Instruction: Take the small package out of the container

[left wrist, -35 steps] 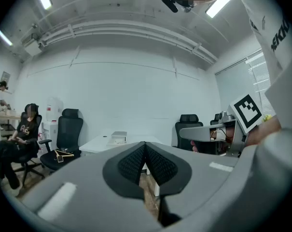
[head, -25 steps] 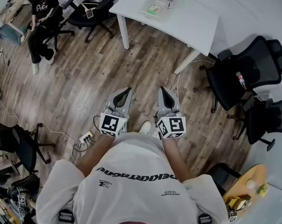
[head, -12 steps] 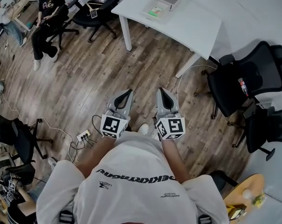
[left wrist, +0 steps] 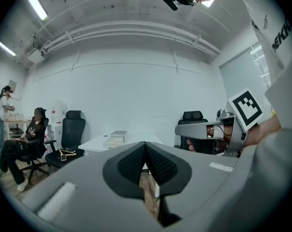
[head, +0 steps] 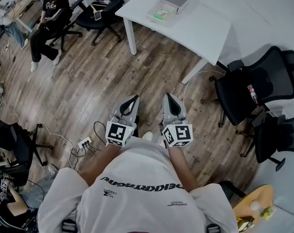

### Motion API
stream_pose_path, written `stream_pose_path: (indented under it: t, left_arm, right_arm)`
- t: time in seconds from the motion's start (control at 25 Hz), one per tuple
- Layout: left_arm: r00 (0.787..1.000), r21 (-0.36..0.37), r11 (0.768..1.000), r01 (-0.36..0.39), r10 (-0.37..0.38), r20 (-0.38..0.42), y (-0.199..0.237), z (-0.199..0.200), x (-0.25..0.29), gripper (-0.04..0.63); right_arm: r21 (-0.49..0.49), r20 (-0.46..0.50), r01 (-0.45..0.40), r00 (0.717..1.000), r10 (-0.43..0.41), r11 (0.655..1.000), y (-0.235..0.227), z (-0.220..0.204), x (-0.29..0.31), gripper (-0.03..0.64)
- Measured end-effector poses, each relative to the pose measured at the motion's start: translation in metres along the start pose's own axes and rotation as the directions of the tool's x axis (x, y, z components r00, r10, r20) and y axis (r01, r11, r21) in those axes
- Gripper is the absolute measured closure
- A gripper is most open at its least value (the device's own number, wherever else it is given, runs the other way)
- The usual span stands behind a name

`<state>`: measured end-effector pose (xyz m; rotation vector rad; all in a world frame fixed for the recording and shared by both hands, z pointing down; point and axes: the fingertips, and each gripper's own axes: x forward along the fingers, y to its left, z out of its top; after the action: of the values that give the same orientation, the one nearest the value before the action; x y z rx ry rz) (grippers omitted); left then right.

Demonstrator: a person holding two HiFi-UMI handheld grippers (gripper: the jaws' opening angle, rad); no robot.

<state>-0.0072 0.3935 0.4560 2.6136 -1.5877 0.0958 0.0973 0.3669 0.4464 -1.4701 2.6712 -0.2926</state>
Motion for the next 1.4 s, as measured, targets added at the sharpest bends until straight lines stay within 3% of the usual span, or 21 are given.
stream_pose_path:
  t: [0.52, 1.4]
  left_arm:
    - [1.000, 0.002, 1.000, 0.022, -0.022, -0.008, 0.042, -0.007, 0.057, 0.597]
    - [0.993, -0.013, 0.994, 0.111, -0.111, -0.040, 0.191, 0.021, 0.227, 0.597]
  right_arm:
    - [-0.007, -0.002, 0.034, 0.999, -0.034, 0.999, -0.034, 0.002, 0.068, 0.618]
    - [-0.006, -0.020, 0.136, 0.990, -0.136, 0.991, -0.101, 0.026, 0.272, 0.618]
